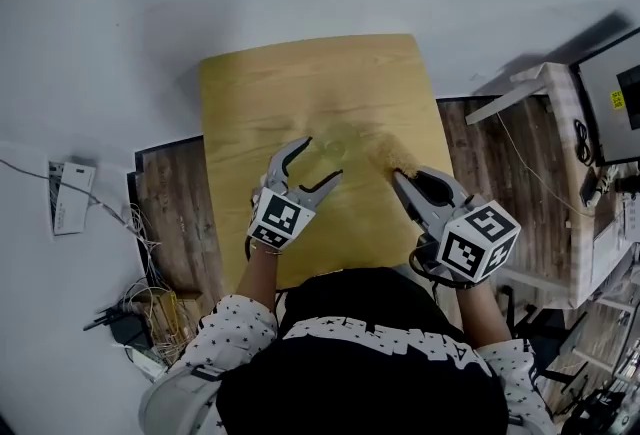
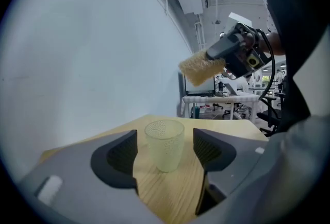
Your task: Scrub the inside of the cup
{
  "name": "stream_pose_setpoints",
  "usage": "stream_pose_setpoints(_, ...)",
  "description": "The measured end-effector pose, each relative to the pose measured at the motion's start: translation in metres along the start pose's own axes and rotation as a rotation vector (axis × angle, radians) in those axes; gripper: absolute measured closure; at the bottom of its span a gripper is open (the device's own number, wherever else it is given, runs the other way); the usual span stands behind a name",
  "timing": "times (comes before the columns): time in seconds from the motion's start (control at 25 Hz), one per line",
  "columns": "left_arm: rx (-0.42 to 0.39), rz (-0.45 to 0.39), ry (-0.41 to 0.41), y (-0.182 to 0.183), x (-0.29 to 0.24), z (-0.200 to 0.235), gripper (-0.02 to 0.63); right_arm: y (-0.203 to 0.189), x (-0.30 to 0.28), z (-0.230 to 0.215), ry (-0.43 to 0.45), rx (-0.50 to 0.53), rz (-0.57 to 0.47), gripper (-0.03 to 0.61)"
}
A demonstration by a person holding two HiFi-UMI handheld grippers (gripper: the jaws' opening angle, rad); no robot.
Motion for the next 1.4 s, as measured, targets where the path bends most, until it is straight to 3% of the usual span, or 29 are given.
stream_pose_setpoints(0.12, 0.008, -0.03, 0.055, 0.01, 0.016, -0.002, 0.323, 0.0, -0.002, 0.001, 0.047, 0.017, 0.006, 0.52)
stream_pose_setpoints(0.36, 0.058, -0.06, 0.119, 0.035, 0.049, -0.019, 0.521, 0.005, -0.007, 0.004, 0.159, 0.05, 0.008, 0.52)
stream_pose_setpoints(0.48, 0.061, -0.032, 0.236, 0.045, 0.064, -0.016, 0.61, 0.012, -0.009, 0.006, 0.211, 0.08, 0.011, 0.52)
stream_pose_setpoints(0.56, 0.041, -0.007, 0.296, 0.052, 0.074, -0.012, 0.612, 0.017, -0.012, 0.006, 0.243, 0.101, 0.011, 0.52)
stream_pose_setpoints(0.76, -0.023, 0.0, 0.351, 0.077, 0.092, -0.01, 0.612, 0.025, -0.01, 0.004, 0.276, 0.129, -0.014, 0.52)
stream_pose_setpoints(0.96, -0.025, -0.002, 0.416, 0.095, 0.109, -0.006, 0.612, 0.033, -0.014, 0.006, 0.317, 0.158, -0.012, 0.522)
stream_pose_setpoints(1.24, -0.085, 0.041, 0.469, 0.1, 0.13, -0.007, 0.612, 0.043, -0.024, 0.012, 0.386, 0.198, -0.017, 0.523)
stream_pose_setpoints(1.4, -0.08, 0.038, 0.509, 0.104, 0.143, -0.003, 0.612, 0.043, -0.031, 0.022, 0.431, 0.229, -0.001, 0.523)
Point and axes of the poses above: the fingertips, and each gripper's own axes: x backward along the fingers, z to its left, y out of its top, the point moved 6 cm from there along x, backward along the fingers, and after that the axes turned 12 degrees about y, right-handed, at the moved point
